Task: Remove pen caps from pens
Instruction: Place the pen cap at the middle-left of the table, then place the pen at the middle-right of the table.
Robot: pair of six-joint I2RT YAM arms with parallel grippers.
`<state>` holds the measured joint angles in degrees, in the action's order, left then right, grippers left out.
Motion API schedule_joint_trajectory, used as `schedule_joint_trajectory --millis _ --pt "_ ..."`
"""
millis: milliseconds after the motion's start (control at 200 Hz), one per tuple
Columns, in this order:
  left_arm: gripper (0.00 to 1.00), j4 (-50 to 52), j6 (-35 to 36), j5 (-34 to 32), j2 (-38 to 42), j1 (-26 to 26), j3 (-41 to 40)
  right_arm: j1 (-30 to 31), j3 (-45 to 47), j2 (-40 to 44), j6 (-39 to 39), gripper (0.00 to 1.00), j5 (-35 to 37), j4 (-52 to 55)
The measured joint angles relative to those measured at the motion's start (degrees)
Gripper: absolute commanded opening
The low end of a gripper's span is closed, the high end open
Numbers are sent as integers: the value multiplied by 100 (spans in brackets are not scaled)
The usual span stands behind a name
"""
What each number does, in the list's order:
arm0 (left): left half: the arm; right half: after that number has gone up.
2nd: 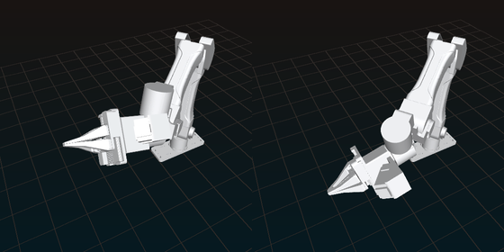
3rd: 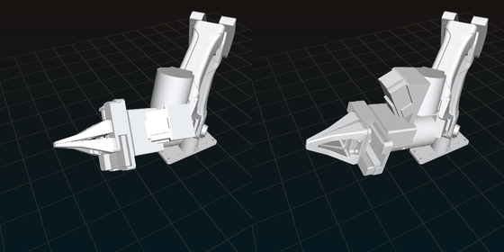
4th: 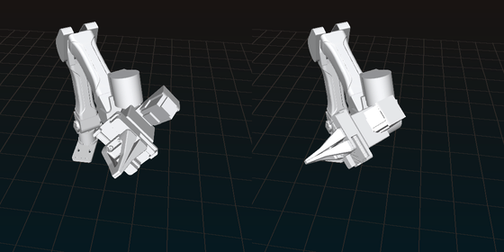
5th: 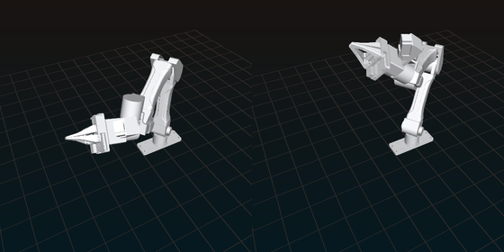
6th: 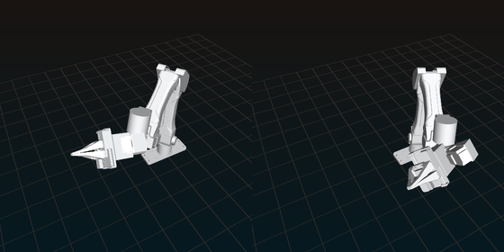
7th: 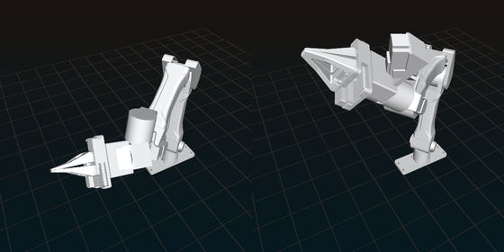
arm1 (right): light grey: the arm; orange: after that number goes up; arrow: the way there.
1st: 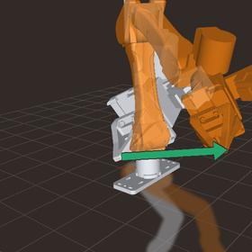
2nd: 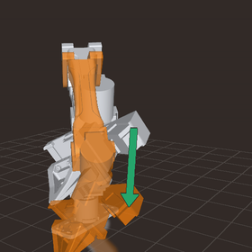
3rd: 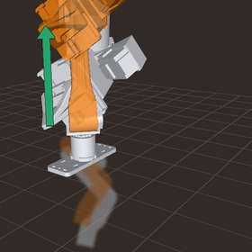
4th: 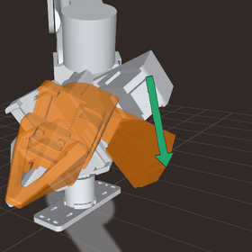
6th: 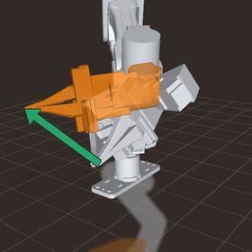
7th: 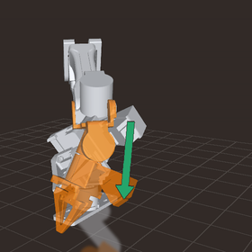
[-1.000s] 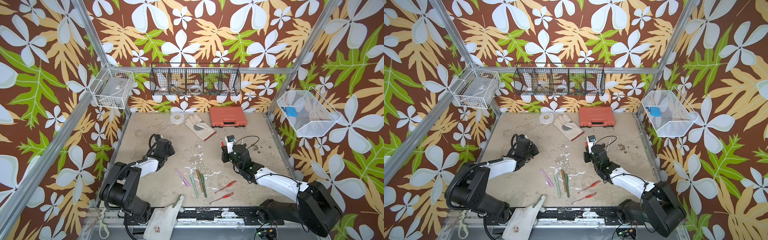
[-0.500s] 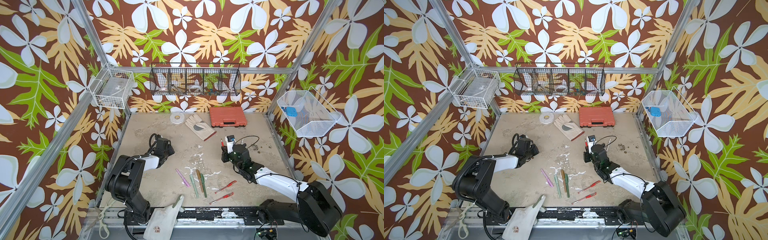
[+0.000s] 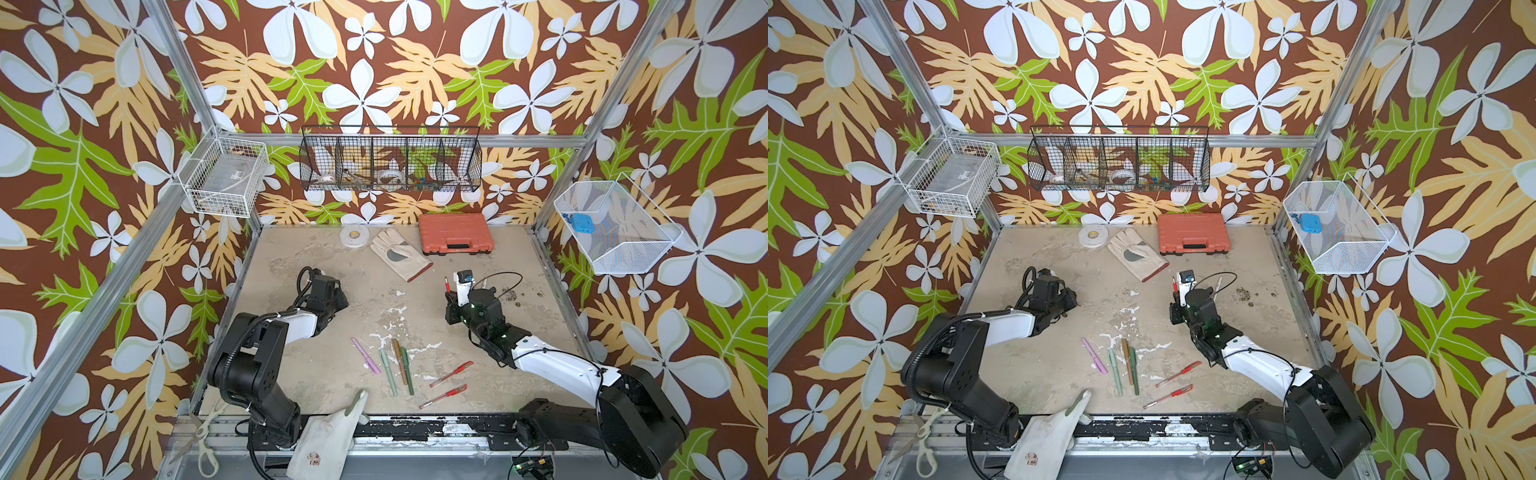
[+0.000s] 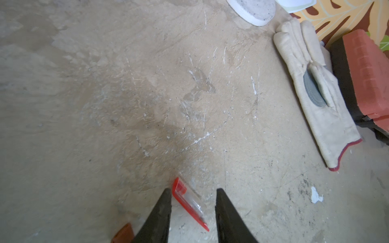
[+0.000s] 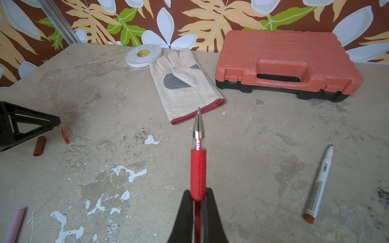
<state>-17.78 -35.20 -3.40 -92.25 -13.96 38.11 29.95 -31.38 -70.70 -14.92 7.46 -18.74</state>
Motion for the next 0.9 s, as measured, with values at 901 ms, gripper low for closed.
schedule_joint_trajectory --millis 901 --pt "49 -1814 1047 2337 2035 -1624 -1161 -3064 -1410 -2140 -1462 7 -7 804"
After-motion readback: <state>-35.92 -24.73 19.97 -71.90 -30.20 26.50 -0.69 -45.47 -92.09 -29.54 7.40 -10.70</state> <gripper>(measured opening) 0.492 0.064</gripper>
